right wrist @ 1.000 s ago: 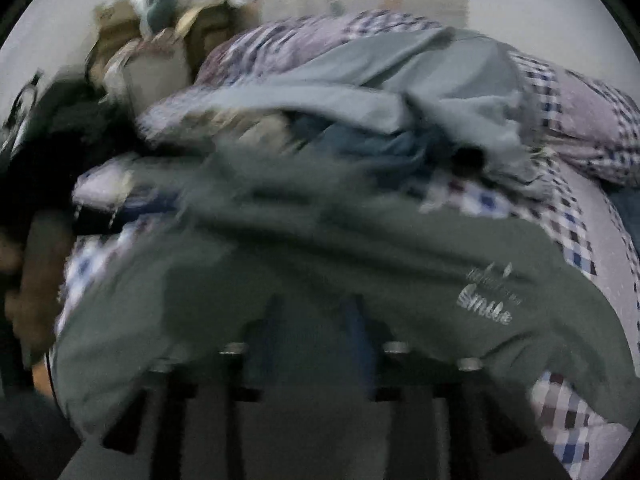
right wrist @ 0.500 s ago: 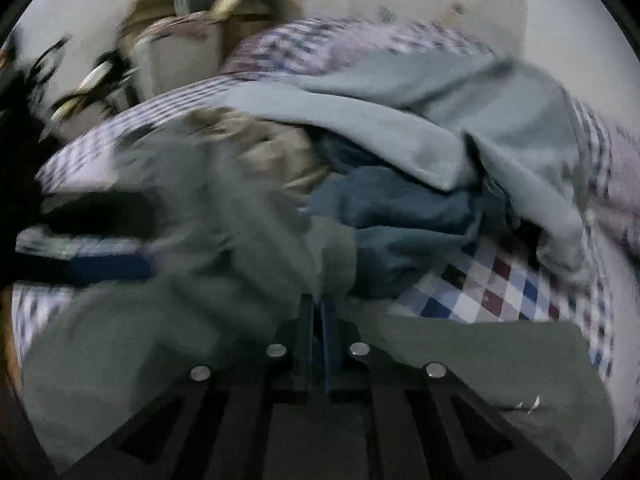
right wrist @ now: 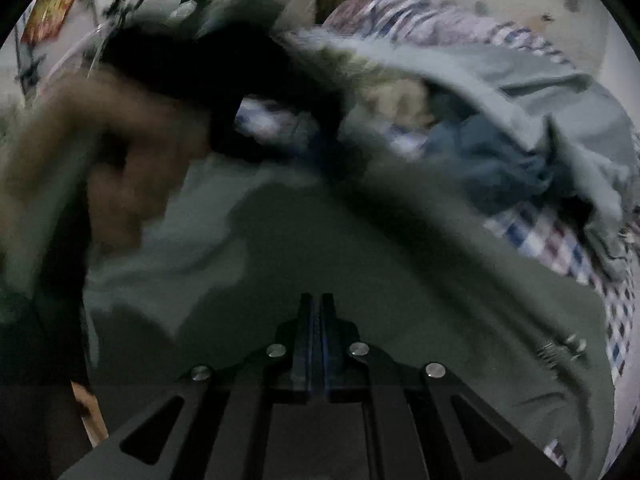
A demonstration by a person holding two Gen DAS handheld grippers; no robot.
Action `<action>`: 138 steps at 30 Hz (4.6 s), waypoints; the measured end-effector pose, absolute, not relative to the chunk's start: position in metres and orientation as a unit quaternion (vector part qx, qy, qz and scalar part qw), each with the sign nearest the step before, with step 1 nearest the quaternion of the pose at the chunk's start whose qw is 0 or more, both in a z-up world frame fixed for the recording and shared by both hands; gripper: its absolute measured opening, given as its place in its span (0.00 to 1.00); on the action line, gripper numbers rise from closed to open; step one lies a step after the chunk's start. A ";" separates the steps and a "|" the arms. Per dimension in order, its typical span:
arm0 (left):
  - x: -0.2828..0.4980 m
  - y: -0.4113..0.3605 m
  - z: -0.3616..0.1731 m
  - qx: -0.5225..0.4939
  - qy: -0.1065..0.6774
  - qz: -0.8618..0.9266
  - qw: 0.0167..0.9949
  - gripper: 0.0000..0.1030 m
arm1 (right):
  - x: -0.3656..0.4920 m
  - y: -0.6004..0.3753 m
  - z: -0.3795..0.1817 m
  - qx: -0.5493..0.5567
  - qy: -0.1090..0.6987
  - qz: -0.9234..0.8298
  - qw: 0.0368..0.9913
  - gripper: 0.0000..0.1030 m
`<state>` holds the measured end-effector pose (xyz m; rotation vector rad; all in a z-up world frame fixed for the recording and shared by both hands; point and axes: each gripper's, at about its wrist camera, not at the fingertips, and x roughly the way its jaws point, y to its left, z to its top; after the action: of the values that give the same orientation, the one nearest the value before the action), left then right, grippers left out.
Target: Fold clothes
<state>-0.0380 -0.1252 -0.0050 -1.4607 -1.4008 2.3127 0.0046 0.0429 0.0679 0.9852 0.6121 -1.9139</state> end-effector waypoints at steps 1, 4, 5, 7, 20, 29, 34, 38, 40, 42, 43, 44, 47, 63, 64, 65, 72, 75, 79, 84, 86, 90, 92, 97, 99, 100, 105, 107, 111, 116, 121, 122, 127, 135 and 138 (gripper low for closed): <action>-0.035 -0.126 -0.012 -0.483 -0.463 0.743 0.031 0.13 | -0.003 0.048 0.079 0.388 0.219 -0.782 0.436 0.06; -0.029 -0.124 -0.021 -0.493 -0.468 0.733 0.026 0.08 | -0.038 0.067 0.107 0.371 0.119 -0.820 0.418 0.42; -0.027 -0.123 -0.020 -0.494 -0.463 0.736 0.028 0.07 | -0.049 0.071 0.111 0.370 0.094 -0.827 0.413 0.43; -0.024 -0.119 -0.017 -0.494 -0.453 0.742 0.030 0.07 | -0.070 0.070 0.110 0.382 0.056 -0.826 0.410 0.43; -0.005 -0.148 0.013 -0.444 -0.452 0.771 0.059 0.27 | -0.050 0.006 0.044 0.402 0.188 -0.782 0.438 0.41; -0.015 -0.155 -0.007 -0.459 -0.457 0.762 0.025 0.42 | -0.001 0.018 0.039 0.384 0.302 -0.730 0.478 0.42; -0.011 -0.150 -0.016 -0.474 -0.451 0.756 0.012 0.10 | -0.016 0.041 0.064 0.400 0.235 -0.737 0.492 0.41; -0.011 -0.149 -0.015 -0.474 -0.444 0.760 0.014 0.10 | -0.050 0.062 0.090 0.386 0.096 -0.782 0.480 0.43; -0.010 -0.148 -0.015 -0.473 -0.441 0.763 0.012 0.10 | -0.072 0.061 0.088 0.400 0.030 -0.792 0.461 0.44; -0.010 -0.148 -0.014 -0.473 -0.435 0.766 0.012 0.11 | -0.089 0.057 0.078 0.436 -0.012 -0.783 0.443 0.44; -0.009 -0.148 -0.014 -0.473 -0.434 0.767 0.012 0.11 | -0.096 0.054 0.071 0.454 -0.025 -0.776 0.437 0.44; -0.009 -0.149 -0.014 -0.472 -0.433 0.767 0.013 0.11 | -0.101 0.050 0.064 0.466 -0.032 -0.771 0.433 0.44; -0.007 -0.150 -0.014 -0.471 -0.433 0.768 0.015 0.11 | -0.114 0.040 0.044 0.496 -0.053 -0.757 0.422 0.44; -0.006 -0.177 0.002 -0.424 -0.494 0.759 0.002 0.35 | -0.166 0.021 0.113 0.420 -0.071 -0.814 0.394 0.01; -0.005 -0.179 0.003 -0.422 -0.498 0.757 0.001 0.36 | -0.172 0.021 0.122 0.411 -0.069 -0.823 0.387 0.01; -0.005 -0.181 0.003 -0.419 -0.504 0.755 0.001 0.36 | -0.179 0.020 0.131 0.402 -0.066 -0.831 0.380 0.01; -0.005 -0.184 0.005 -0.410 -0.528 0.744 0.008 0.36 | -0.237 -0.006 0.177 0.365 -0.033 -0.873 0.322 0.01; -0.005 -0.187 0.003 -0.408 -0.533 0.741 0.006 0.36 | -0.260 -0.016 0.185 0.356 -0.026 -0.887 0.293 0.01; -0.005 -0.190 0.000 -0.410 -0.536 0.738 0.004 0.36 | -0.280 -0.013 0.200 0.326 -0.043 -0.911 0.251 0.01; -0.005 -0.196 -0.004 -0.411 -0.538 0.736 -0.002 0.36 | -0.297 -0.015 0.185 0.372 -0.016 -0.901 0.224 0.04; -0.003 -0.196 -0.005 -0.412 -0.539 0.735 -0.004 0.36 | -0.297 0.000 0.179 0.387 -0.014 -0.895 0.221 0.07; -0.001 -0.195 -0.003 -0.412 -0.535 0.738 -0.002 0.36 | -0.291 0.065 0.180 0.379 -0.030 -0.903 0.201 0.43; -0.003 -0.192 0.000 -0.412 -0.528 0.743 0.000 0.36 | -0.289 0.107 0.181 0.375 -0.041 -0.907 0.186 0.43; -0.008 -0.182 0.009 -0.407 -0.503 0.762 0.007 0.36 | -0.293 0.187 0.158 0.429 -0.018 -0.883 0.187 0.43; -0.010 -0.178 0.013 -0.406 -0.492 0.771 0.008 0.36 | -0.293 0.201 0.142 0.455 0.005 -0.868 0.200 0.43; -0.011 -0.176 0.013 -0.406 -0.488 0.773 0.008 0.36 | -0.293 0.205 0.133 0.467 0.020 -0.861 0.202 0.43; -0.016 -0.163 0.012 -0.415 -0.471 0.779 0.011 0.36 | -0.297 0.223 0.089 0.499 0.047 -0.844 0.191 0.43; -0.019 -0.160 0.011 -0.418 -0.467 0.779 0.011 0.36 | -0.296 0.224 0.072 0.511 0.059 -0.833 0.202 0.43; -0.019 -0.157 0.010 -0.419 -0.464 0.781 0.012 0.36 | -0.292 0.216 0.046 0.529 0.075 -0.803 0.263 0.43; -0.022 -0.154 0.007 -0.422 -0.462 0.780 0.008 0.36 | -0.272 0.201 0.035 0.514 0.140 -0.787 0.311 0.36; -0.023 -0.154 0.005 -0.424 -0.462 0.779 0.005 0.36 | -0.251 0.194 0.042 0.455 0.233 -0.814 0.275 0.07; -0.023 -0.154 0.005 -0.423 -0.463 0.779 0.005 0.36 | -0.250 0.198 0.050 0.432 0.238 -0.834 0.249 0.06; -0.022 -0.155 0.007 -0.416 -0.465 0.781 0.002 0.36 | -0.254 0.233 0.107 0.288 0.219 -0.929 0.074 0.08; -0.023 -0.155 0.007 -0.421 -0.464 0.779 0.006 0.36 | -0.303 0.245 0.076 0.446 0.170 -0.876 0.074 0.05; -0.023 -0.155 0.007 -0.423 -0.465 0.778 0.007 0.36 | -0.303 0.250 0.068 0.450 0.148 -0.876 0.092 0.09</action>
<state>-0.0232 -0.1552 0.0071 -1.3225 -1.4538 2.4319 -0.3032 0.2503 0.0682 1.3365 0.4409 -2.6019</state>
